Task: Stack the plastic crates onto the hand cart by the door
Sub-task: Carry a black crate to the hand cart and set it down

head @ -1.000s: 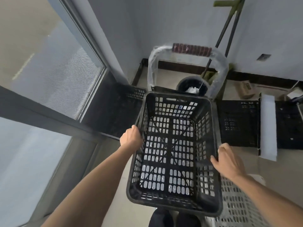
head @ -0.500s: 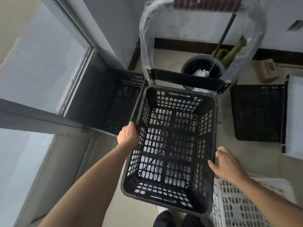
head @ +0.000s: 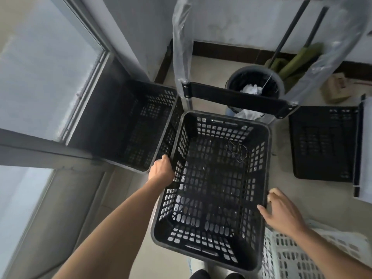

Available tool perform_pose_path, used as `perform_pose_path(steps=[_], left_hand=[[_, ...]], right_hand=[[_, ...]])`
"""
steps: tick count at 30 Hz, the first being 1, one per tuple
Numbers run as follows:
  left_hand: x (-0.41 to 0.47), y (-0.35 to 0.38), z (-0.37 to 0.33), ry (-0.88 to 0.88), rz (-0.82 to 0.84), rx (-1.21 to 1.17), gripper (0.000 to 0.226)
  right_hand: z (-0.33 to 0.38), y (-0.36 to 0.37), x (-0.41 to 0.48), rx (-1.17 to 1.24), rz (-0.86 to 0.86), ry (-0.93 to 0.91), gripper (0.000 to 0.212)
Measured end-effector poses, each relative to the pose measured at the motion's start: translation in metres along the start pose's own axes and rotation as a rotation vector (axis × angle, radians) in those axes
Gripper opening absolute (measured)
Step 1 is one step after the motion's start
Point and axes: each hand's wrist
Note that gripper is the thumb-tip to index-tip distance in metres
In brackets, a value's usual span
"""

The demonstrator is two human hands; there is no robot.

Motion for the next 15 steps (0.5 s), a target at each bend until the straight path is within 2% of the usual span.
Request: perform_pose_path(steps=[9, 15], left_hand=[[0.009, 0.012, 0.006, -0.020, 0.011, 0.005, 0.022], [0.012, 0.018, 0.012, 0.010, 0.034, 0.015, 0.031]], right_hand=[[0.005, 0.004, 0.011, -0.045, 0.070, -0.021, 0.040], [0.014, 0.000, 0.012, -0.126, 0.134, -0.006, 0.042]])
Point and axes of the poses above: each hand's wrist, its own x-axis towards the middle knuckle, its own y-axis out of the palm, z = x × y, and after that the axes turned 7 degrees about -z, right-handed
